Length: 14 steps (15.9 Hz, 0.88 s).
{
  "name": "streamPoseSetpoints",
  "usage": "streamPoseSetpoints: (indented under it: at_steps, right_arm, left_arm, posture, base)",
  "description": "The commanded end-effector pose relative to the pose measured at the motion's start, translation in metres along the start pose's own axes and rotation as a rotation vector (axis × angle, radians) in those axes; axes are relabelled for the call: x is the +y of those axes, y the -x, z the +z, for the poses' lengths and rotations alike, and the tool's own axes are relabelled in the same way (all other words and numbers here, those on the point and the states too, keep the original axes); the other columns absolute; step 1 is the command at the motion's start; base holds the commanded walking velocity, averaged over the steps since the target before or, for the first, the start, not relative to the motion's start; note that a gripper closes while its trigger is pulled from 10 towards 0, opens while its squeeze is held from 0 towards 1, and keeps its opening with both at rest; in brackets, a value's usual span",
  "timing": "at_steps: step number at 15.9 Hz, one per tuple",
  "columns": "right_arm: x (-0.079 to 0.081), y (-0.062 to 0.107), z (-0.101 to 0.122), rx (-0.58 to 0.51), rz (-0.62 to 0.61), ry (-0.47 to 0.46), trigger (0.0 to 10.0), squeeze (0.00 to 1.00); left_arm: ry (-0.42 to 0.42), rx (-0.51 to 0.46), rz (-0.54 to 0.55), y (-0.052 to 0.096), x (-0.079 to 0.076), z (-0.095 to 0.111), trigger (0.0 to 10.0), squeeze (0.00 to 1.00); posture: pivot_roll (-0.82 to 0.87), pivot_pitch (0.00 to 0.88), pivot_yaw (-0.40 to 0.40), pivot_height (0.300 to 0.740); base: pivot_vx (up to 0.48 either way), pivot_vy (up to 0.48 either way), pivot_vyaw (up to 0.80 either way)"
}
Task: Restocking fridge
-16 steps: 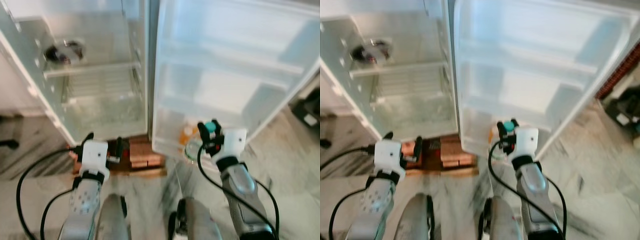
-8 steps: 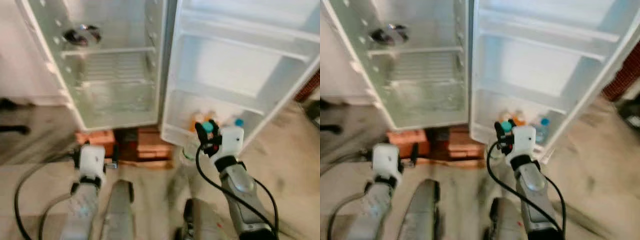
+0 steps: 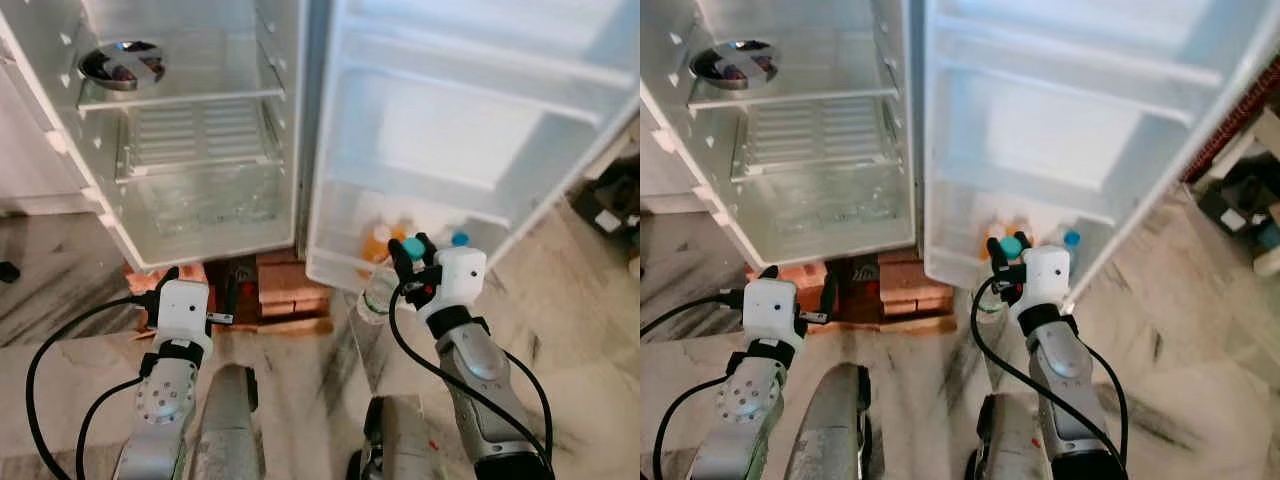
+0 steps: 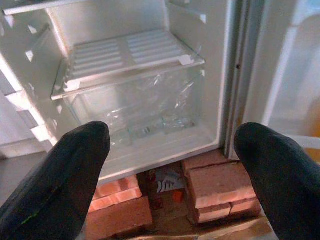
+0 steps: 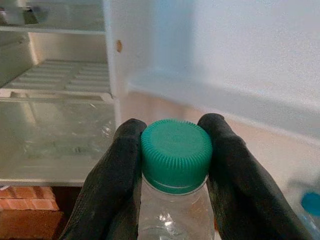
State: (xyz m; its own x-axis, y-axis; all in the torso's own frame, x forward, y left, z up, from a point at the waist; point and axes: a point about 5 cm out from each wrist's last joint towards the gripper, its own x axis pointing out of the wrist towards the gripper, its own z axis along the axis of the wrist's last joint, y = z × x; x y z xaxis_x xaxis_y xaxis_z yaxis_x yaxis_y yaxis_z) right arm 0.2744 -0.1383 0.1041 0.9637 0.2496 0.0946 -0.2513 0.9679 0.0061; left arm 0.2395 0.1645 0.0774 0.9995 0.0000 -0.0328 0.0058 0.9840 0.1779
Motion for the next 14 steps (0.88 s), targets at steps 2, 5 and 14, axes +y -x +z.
streamPoseSetpoints:
  at_steps: [2,5,14]
  right_arm:
    - [0.0028,-0.0034,0.0096,-0.051,0.039,0.045,10.0,0.0]
    - [0.0043,-0.003,0.0094,-0.051,0.043,0.04,10.0,0.0]
    - [0.0026,-0.0032,0.0099,-0.058,0.037,0.024,10.0,0.0]
  left_arm:
    - [0.006,0.011,0.003,0.0002,-0.0001,-0.0015,10.0,0.0]
    - [0.008,0.015,0.001,0.0006,-0.0013,-0.0022,10.0,0.0]
    - [0.018,0.012,-0.012,-0.0009,-0.0056,-0.0019,10.0,0.0]
  posture:
    - [0.1,0.145,-0.065,0.634]
    - [0.1,0.143,-0.065,0.634]
    - [0.09,0.143,-0.064,0.634]
  base:
    - [0.375,0.0,0.0]
    - [0.376,0.0,0.76]
    - [0.306,0.0,0.0]
